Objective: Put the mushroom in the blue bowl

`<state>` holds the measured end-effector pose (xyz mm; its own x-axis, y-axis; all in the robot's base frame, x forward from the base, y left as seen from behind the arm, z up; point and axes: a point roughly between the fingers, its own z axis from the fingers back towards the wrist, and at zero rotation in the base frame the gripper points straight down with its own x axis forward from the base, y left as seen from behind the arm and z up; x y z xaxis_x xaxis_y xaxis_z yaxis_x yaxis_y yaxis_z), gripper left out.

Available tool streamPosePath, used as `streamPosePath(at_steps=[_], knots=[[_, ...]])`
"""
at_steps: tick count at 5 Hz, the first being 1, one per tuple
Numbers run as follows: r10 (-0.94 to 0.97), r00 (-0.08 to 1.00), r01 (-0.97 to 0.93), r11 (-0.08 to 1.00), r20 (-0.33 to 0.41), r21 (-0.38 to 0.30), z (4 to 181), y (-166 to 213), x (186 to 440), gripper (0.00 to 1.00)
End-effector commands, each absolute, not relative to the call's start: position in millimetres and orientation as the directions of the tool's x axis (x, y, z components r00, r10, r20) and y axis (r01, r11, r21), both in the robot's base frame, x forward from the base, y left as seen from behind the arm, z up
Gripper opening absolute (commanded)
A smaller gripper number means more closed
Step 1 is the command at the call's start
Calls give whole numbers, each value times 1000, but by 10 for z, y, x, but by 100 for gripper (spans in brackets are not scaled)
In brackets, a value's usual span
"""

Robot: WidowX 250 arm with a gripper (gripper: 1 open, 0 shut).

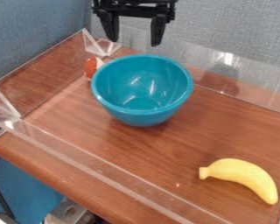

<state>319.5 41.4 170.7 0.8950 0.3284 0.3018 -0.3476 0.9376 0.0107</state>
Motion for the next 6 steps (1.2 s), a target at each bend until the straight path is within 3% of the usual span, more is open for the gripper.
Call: streamPosePath(at_steps=[1, 3, 6], knots=[[344, 861, -368, 930, 375, -8, 1934, 492, 3178, 100], [404, 836, -433, 902, 371, -7, 1854, 516, 2985, 100], [353, 862, -371, 929, 363, -22, 1863, 393, 3225, 100]])
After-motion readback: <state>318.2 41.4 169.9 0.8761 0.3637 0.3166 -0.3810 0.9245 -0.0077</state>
